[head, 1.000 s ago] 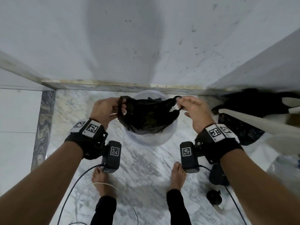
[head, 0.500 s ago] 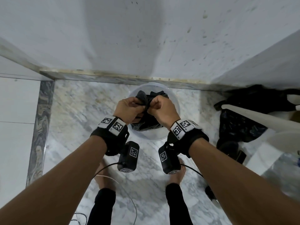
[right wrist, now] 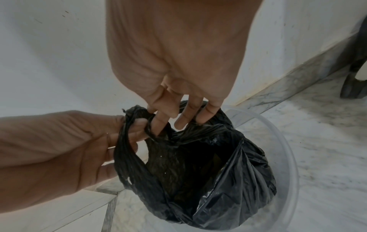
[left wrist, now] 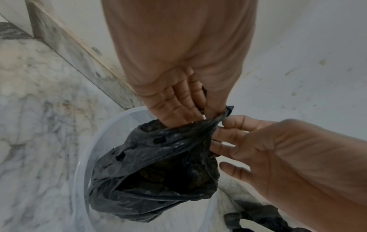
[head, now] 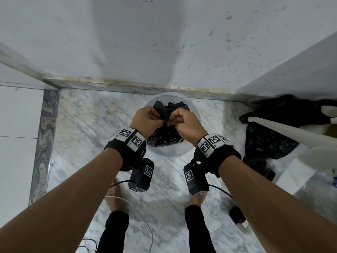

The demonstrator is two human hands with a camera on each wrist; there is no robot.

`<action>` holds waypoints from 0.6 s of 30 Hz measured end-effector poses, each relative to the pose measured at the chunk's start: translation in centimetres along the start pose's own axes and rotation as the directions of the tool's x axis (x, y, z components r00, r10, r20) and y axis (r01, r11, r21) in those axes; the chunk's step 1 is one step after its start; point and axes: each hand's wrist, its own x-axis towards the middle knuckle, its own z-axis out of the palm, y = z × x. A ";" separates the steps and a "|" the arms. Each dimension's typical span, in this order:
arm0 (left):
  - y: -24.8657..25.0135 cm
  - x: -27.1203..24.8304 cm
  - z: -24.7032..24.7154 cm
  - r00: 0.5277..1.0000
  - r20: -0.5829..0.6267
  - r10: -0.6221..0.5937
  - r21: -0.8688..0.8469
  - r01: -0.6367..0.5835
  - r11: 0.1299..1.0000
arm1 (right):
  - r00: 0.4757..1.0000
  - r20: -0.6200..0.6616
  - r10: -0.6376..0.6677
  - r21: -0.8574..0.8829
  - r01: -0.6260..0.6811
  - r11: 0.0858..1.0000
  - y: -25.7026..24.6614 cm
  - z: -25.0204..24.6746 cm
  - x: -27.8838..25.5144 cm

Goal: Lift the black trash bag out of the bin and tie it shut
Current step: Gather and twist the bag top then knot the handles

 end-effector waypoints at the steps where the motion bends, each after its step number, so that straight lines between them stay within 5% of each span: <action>1: 0.1 0.0 0.0 1.000 -0.001 0.011 0.018 -0.011 1.000 | 1.000 0.009 0.003 0.007 -0.003 1.000 -0.1 -0.1 -0.1; 8: -0.2 -0.2 0.5 0.993 -0.044 0.106 0.152 -0.098 0.984 | 0.995 -0.067 0.067 0.027 -0.065 0.998 -0.4 0.1 0.4; 18: -0.2 0.2 -0.3 0.976 -0.081 0.200 0.229 -0.177 0.957 | 0.995 -0.087 -0.054 -0.209 0.035 0.977 -0.3 -0.9 1.7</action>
